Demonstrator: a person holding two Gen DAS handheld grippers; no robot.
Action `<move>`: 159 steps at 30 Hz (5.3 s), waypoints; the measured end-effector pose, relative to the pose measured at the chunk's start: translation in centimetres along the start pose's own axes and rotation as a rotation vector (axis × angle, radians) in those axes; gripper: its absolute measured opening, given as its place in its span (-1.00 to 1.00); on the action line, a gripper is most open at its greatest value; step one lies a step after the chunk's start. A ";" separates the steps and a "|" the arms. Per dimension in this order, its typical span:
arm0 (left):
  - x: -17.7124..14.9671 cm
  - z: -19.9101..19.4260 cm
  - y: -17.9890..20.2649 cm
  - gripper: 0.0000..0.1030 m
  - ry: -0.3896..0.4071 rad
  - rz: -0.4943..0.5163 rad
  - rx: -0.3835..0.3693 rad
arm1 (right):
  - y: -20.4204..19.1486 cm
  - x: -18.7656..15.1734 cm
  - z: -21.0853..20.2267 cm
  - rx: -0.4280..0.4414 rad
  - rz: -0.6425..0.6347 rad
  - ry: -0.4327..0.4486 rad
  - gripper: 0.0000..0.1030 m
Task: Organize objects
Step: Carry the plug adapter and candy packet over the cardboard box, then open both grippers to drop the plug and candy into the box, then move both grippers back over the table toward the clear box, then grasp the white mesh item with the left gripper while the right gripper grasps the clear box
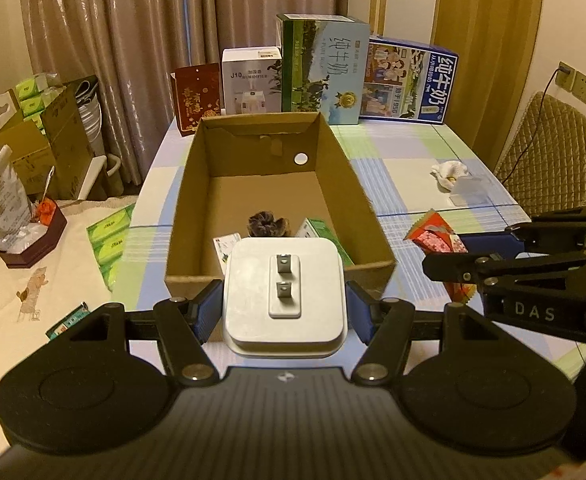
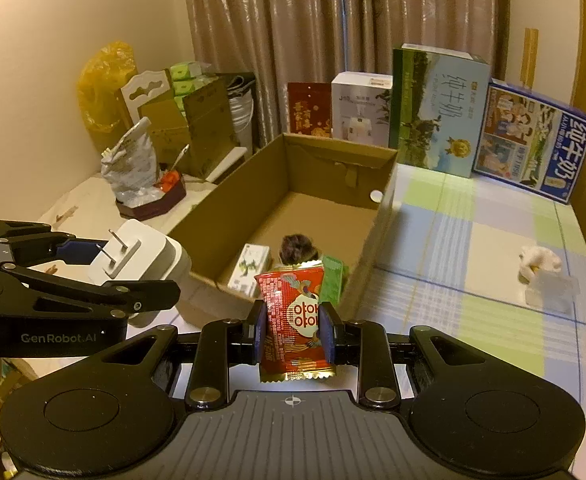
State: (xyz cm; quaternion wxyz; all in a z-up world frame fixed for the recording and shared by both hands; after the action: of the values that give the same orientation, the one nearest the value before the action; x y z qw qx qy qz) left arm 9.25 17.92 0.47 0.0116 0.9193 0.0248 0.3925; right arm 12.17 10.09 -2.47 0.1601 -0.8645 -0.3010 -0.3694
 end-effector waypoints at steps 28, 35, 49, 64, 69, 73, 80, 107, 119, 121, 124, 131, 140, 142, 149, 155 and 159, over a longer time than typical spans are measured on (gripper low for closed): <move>5.9 11.6 -5.3 0.18 -0.087 0.081 -0.038 | 3.0 6.3 11.5 0.052 0.184 -0.082 -0.52; 6.0 12.1 -6.0 0.44 -0.064 0.111 -0.026 | 3.4 6.1 12.3 0.060 0.210 -0.087 -0.52; 4.6 7.4 -6.3 0.55 -0.009 0.035 0.001 | 5.2 5.5 6.9 0.070 0.298 0.010 0.31; 1.6 1.1 -0.9 0.98 0.042 -0.050 -0.001 | 7.5 -0.4 -3.9 -0.030 0.270 0.070 0.92; 0.6 -0.3 1.2 0.98 0.056 -0.047 0.009 | 8.7 -2.3 -6.5 -0.070 0.259 0.078 0.96; 0.3 -1.0 3.2 0.98 0.063 -0.040 -0.010 | 10.4 -3.7 -8.1 -0.101 0.283 0.080 0.96; 0.0 -0.9 6.5 0.98 0.054 -0.009 -0.043 | 13.3 -5.4 -10.3 -0.152 0.326 0.088 0.96; 1.4 1.4 13.6 0.98 0.043 0.012 -0.159 | 21.3 -8.3 -12.4 -0.261 0.430 0.085 0.96; 4.8 6.4 18.2 0.98 0.036 0.051 -0.223 | 27.5 -7.9 -10.8 -0.342 0.425 0.090 0.96; 5.6 7.7 18.6 0.98 0.042 0.050 -0.223 | 28.4 -7.7 -9.9 -0.354 0.408 0.091 0.96; 7.0 9.9 19.0 0.98 0.037 0.046 -0.224 | 29.9 -7.3 -8.1 -0.356 0.395 0.096 0.96; 9.8 16.0 20.0 0.98 0.017 0.079 -0.207 | 32.9 -6.7 -1.7 -0.339 0.379 0.090 0.96; 12.4 23.6 19.9 0.98 0.004 0.071 -0.152 | 35.3 -5.0 6.5 -0.317 0.307 0.140 0.96; 12.7 24.9 19.7 0.98 0.003 0.057 -0.145 | 35.7 -4.9 7.8 -0.331 0.285 0.151 0.96; 13.2 28.6 18.9 0.98 -0.010 0.034 -0.137 | 37.0 -4.4 12.4 -0.313 0.278 0.134 0.96; 13.4 30.2 19.0 0.98 -0.005 0.029 -0.132 | 38.1 -4.1 14.9 -0.339 0.275 0.128 0.96; 13.5 30.9 19.1 0.98 -0.008 0.029 -0.132 | 38.6 -4.1 15.7 -0.341 0.272 0.120 0.94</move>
State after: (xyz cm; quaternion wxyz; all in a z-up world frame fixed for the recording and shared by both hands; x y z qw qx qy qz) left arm 41.64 -0.44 -10.40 0.0664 0.9183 -0.0146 0.3899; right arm 43.12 -13.37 -18.23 0.0775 -0.8882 -0.1047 -0.4405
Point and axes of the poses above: each gripper's, at about its wrist camera, not at the fingertips, and z roughly the way its jaws point, y to its right, x to its top, the point moved 9 cm from there along z, roughly the way its jaws point, and after that the axes turned 4 degrees about -x, right-handed, at the moved point
